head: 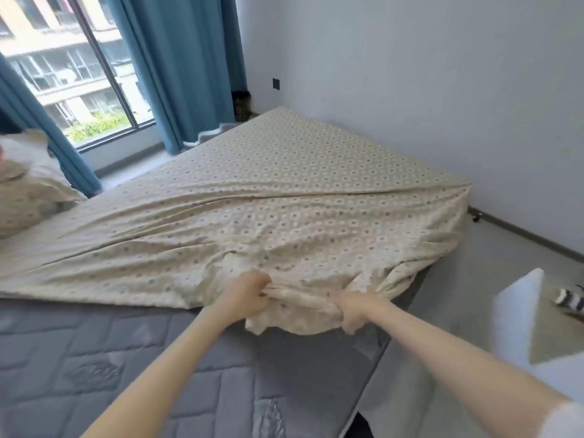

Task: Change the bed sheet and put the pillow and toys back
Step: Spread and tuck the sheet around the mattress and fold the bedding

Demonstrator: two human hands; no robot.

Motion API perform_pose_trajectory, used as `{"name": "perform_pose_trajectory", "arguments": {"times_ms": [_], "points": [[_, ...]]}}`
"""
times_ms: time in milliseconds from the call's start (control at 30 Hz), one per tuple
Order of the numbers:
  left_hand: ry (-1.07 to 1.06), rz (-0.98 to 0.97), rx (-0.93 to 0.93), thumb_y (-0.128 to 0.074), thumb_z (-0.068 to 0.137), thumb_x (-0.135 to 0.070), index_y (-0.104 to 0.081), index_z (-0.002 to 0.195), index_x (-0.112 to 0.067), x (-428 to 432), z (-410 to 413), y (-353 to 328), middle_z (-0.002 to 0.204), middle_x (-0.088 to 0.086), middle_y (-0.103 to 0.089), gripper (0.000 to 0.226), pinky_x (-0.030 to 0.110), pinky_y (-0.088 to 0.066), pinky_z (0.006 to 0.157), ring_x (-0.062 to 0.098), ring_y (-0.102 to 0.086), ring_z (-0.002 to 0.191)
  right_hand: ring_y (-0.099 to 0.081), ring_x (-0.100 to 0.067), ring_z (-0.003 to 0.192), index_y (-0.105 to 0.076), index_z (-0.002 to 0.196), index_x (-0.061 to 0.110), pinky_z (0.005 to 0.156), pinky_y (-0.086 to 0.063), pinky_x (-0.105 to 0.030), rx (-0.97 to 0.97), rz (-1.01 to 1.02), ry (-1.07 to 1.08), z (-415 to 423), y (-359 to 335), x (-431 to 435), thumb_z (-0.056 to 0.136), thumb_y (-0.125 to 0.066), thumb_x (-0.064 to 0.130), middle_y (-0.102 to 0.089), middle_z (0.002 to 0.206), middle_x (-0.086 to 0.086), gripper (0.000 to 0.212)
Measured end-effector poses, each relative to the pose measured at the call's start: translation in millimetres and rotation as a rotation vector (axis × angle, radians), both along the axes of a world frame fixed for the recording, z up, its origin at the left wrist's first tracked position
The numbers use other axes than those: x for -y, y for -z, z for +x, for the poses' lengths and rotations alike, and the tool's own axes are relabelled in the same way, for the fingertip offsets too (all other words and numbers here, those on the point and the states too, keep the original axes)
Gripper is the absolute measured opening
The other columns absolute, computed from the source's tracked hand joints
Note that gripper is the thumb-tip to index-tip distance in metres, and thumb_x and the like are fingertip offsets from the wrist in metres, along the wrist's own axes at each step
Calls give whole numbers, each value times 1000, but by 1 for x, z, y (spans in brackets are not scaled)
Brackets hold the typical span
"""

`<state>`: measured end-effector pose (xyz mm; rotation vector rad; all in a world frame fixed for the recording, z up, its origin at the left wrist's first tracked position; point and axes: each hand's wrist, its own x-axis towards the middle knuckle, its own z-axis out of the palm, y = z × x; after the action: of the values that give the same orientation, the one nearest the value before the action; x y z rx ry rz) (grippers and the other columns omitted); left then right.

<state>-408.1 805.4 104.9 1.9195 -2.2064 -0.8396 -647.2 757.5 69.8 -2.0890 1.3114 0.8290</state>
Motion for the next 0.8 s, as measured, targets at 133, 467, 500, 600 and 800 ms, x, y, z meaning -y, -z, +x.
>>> {"name": "perform_pose_trajectory", "arguments": {"times_ms": [133,467,500,600,800], "points": [[114,38,-42,-46,91,-13,-62,90,0,-35,2,-11,89,14,-58,21,14,-33,62,16,-48,81,-58,-21,99,-57,117,20,83,-51,-35,312,-168,260,15,-2,-55,76,-71,48,-60,113,0,52],[-121,-356,-165,-56,88,-12,-46,118,-16,-93,6,2,107,1,-32,32,26,-36,83,16,-36,98,-33,-11,53,-30,59,26,59,-26,-33,758,-400,559,10,-52,-111,93,-42,26,-34,55,10,36],[-184,-483,-152,-59,85,-12,-47,109,-13,-101,0,6,104,1,-33,27,28,-35,81,18,-34,96,-28,-10,51,-27,57,23,58,-22,-31,795,-394,631,7,-55,-114,94,-42,23,-30,52,9,39],[-211,-350,-263,-60,85,-20,-47,91,-17,-120,-15,16,89,-2,-47,14,32,-41,67,19,-45,82,-25,-11,50,-27,56,21,56,-18,-31,852,-338,787,0,-64,-119,94,-43,17,-27,52,7,42],[101,109,-126,-79,65,-51,-13,150,-25,-140,-55,40,150,-2,-18,110,42,-45,98,20,-30,135,-33,-9,42,-36,56,18,37,-26,-18,982,-217,1143,-5,-77,-116,93,-42,20,-37,40,9,37]]}}
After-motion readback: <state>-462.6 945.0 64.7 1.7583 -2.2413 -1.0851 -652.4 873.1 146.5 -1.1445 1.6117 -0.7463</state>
